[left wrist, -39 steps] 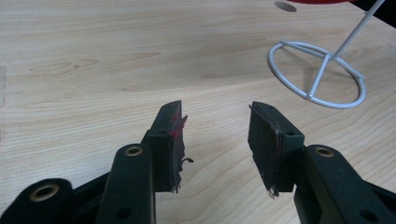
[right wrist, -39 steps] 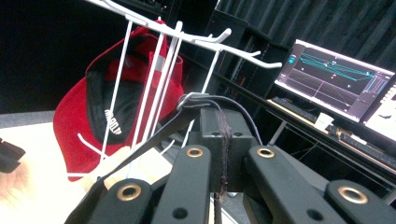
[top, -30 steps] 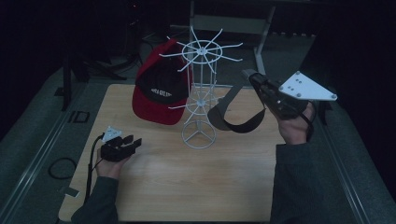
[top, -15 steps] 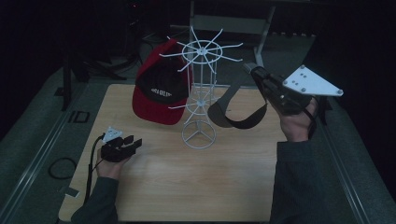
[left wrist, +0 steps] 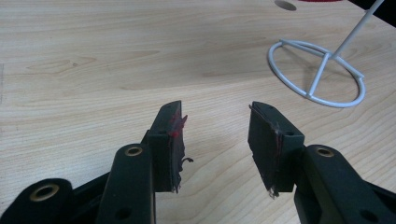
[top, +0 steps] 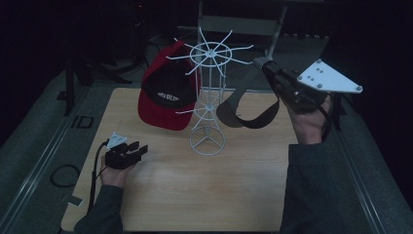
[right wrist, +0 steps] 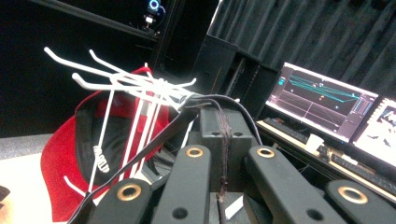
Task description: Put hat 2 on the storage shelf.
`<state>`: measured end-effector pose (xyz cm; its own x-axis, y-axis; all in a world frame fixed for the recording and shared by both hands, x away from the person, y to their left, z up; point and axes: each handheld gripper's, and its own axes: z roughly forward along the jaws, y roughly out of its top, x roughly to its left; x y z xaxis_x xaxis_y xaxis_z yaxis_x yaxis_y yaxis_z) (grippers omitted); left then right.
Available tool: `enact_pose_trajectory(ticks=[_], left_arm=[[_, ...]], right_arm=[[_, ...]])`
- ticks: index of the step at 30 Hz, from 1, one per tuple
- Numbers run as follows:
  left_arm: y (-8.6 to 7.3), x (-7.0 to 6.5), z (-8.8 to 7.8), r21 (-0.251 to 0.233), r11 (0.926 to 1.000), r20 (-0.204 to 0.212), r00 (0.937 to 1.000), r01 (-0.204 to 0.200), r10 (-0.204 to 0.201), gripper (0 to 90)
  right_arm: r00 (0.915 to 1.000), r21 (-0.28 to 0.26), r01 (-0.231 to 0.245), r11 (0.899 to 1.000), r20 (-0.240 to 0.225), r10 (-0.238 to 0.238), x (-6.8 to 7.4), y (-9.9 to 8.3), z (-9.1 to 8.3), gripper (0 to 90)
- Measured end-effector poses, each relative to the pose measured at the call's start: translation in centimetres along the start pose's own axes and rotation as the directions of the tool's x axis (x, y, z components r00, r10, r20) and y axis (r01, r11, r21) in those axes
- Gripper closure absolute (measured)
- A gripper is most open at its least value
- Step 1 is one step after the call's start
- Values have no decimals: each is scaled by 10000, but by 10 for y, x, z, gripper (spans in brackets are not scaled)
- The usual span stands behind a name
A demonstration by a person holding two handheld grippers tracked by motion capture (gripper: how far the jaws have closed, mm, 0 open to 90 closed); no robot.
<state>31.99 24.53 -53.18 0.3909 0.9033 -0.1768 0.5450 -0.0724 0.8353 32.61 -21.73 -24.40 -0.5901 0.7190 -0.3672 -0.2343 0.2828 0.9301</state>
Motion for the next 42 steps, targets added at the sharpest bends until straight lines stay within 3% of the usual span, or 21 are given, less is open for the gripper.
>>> enact_pose_trajectory(ticks=[18,42], left_arm=[[0,1,0,-15,10000,-6,10000,20,-20,558],[0,2,-1,-54,10000,-15,10000,75,-75,558]], right_arm=[[9996,52,-261,9996,-66,262,-2,2,17,899],[9983,790,-498,9956,-261,520,-1,-12,41,898]])
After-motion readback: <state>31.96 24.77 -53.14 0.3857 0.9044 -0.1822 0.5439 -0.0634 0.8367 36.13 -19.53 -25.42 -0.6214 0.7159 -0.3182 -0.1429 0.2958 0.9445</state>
